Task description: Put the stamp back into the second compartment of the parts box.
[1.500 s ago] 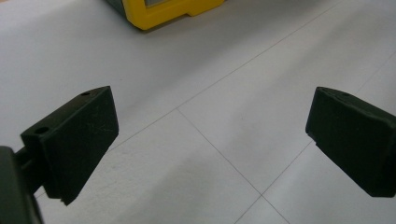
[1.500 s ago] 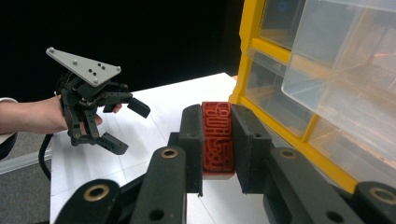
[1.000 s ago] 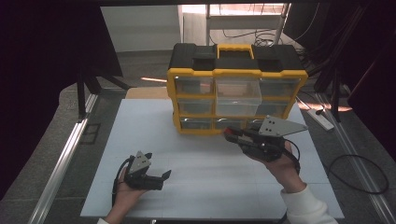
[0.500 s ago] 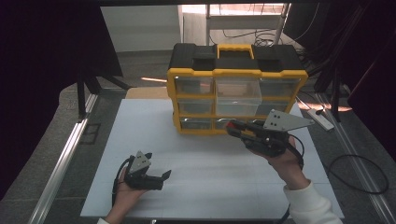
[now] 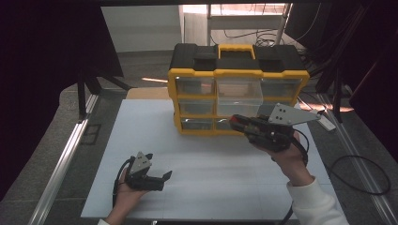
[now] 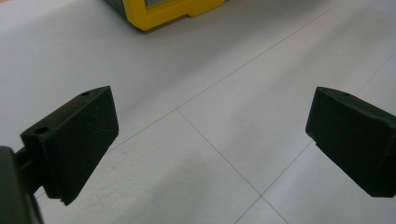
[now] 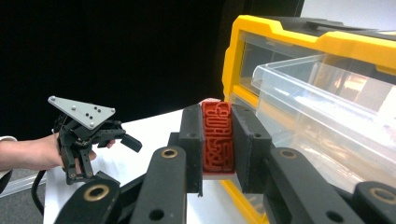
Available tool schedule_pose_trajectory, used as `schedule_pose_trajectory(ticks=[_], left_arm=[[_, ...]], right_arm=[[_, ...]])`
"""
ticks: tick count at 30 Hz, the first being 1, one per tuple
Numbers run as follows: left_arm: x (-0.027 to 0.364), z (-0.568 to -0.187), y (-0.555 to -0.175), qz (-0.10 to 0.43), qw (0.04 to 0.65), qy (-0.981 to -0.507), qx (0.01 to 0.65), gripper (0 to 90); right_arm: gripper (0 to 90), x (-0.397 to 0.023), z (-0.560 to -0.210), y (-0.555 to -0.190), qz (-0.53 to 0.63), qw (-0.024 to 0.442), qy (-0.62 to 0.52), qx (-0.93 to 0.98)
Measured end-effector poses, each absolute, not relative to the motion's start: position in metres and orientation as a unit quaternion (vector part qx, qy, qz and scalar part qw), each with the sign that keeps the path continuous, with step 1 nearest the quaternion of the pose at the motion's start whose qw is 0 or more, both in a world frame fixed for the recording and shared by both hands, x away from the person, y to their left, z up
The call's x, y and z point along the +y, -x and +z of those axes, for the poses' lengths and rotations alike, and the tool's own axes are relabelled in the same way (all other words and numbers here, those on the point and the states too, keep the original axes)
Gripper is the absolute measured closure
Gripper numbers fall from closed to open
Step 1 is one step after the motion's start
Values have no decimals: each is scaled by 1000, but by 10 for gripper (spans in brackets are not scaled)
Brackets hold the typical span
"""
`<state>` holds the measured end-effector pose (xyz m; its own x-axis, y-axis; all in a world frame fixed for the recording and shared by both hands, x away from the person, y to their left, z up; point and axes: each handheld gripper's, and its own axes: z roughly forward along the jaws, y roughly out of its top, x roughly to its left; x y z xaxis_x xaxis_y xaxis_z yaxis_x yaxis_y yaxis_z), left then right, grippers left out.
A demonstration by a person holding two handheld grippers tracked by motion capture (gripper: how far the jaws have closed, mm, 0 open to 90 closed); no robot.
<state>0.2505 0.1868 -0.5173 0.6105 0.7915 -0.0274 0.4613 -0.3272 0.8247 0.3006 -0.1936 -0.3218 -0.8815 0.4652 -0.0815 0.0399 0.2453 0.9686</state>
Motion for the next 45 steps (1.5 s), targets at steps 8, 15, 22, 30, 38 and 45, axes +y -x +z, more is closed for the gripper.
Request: schedule_pose_trajectory(ticks=[8,15,22,30,38,45], left_arm=[[187,-517,-251,195,424,-791,396,25],[187,-517,-251,195,424,-791,396,25],[187,-517,-251,195,424,-791,396,25],[187,-517,-251,195,424,-791,397,25],[187,-517,-251,194,424,-791,397,25],[187,-517,-251,195,423,-791,397,25]], right_arm=[[750,-195,-315,-304,598,180,-168,763],[751,-195,-308,-306,598,186,-168,761],[751,-197,-301,-310,600,191,-170,758],[751,-199,-291,-314,600,197,-173,756],[750,-197,-284,-318,596,203,-172,758],[751,-196,-280,-321,594,205,-174,758]])
